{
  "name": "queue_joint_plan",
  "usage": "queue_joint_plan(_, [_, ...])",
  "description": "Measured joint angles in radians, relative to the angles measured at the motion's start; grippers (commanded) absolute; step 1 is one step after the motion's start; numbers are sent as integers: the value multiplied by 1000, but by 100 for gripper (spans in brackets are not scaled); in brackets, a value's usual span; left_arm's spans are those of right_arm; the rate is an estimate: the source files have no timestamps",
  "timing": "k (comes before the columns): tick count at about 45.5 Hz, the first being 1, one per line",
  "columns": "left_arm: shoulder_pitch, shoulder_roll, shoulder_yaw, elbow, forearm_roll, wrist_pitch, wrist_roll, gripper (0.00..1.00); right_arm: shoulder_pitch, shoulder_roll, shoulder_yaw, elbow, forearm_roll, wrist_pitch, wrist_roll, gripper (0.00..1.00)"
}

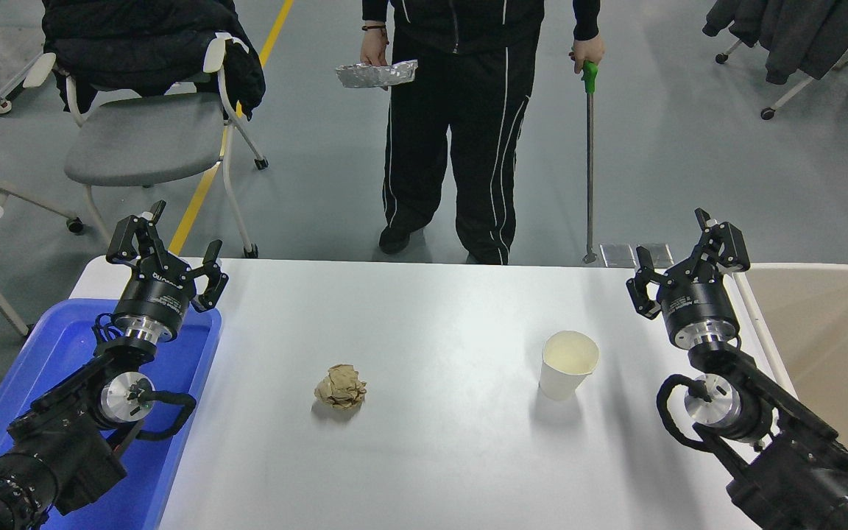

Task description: Dispose of the paper cup in the dustbin

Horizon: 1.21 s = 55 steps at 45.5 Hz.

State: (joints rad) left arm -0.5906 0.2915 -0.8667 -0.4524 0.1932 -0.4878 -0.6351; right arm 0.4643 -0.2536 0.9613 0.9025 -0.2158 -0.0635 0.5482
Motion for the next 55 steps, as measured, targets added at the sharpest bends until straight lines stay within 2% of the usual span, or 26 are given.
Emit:
queue_joint_plan(9, [0, 0, 0, 0, 0, 0, -1, 100, -6, -36, -11, 4, -2, 17, 4, 99])
queue_joint_plan(31, [0, 0, 0, 0, 0, 0, 0, 100, -46, -140, -15, -5, 10, 172, 6, 99])
queue_joint_plan(45, [0, 0, 0, 0, 0, 0, 0, 100, -19, -169, -46, -81, 4, 177, 2, 99])
queue_joint_plan(55, [0, 0, 0, 0, 0, 0, 0, 100, 98, -178, -231, -221, 1, 133, -2, 99])
